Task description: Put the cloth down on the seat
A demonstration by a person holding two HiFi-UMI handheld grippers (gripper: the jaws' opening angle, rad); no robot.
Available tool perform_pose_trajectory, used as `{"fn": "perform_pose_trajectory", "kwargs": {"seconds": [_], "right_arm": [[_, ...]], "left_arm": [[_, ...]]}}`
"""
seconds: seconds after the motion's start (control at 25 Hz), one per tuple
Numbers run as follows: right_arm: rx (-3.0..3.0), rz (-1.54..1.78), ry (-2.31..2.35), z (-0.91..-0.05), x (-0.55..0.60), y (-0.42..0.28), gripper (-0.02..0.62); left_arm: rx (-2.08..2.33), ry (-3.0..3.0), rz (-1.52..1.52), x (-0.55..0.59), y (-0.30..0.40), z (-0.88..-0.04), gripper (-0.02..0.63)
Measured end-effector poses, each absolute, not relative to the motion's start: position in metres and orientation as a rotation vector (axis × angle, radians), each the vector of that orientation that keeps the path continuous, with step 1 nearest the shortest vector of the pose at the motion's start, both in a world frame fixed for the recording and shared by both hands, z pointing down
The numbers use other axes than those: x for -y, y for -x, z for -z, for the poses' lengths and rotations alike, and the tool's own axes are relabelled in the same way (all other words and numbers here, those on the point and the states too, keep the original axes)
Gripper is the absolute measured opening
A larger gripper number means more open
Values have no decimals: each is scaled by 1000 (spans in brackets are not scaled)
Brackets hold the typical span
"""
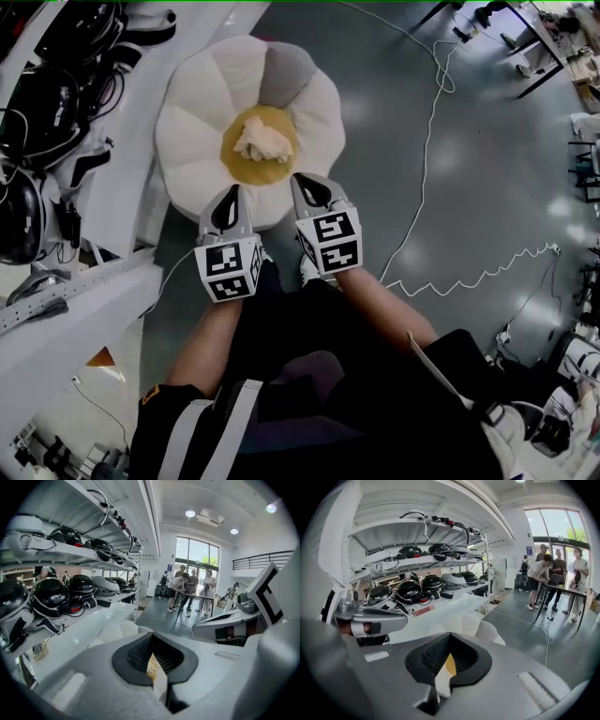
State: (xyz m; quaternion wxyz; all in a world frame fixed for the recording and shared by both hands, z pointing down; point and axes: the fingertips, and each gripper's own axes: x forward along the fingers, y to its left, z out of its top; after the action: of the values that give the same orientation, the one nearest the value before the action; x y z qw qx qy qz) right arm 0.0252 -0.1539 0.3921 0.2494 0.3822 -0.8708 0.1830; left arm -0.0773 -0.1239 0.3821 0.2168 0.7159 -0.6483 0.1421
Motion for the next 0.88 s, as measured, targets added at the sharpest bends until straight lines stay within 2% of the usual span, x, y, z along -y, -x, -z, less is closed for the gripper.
{"fn": "perform_pose_trajectory", "kwargs": {"seconds": [0.44,0.88], "right_arm": [[2498,-378,-963,-326,104,-78,0],[2542,-349,-989,-291,78,-93,0]], "left_arm": [[1917,-1962,-343,65,15,-316,0],[1943,-2020,-333,40,2,-280,0]]}}
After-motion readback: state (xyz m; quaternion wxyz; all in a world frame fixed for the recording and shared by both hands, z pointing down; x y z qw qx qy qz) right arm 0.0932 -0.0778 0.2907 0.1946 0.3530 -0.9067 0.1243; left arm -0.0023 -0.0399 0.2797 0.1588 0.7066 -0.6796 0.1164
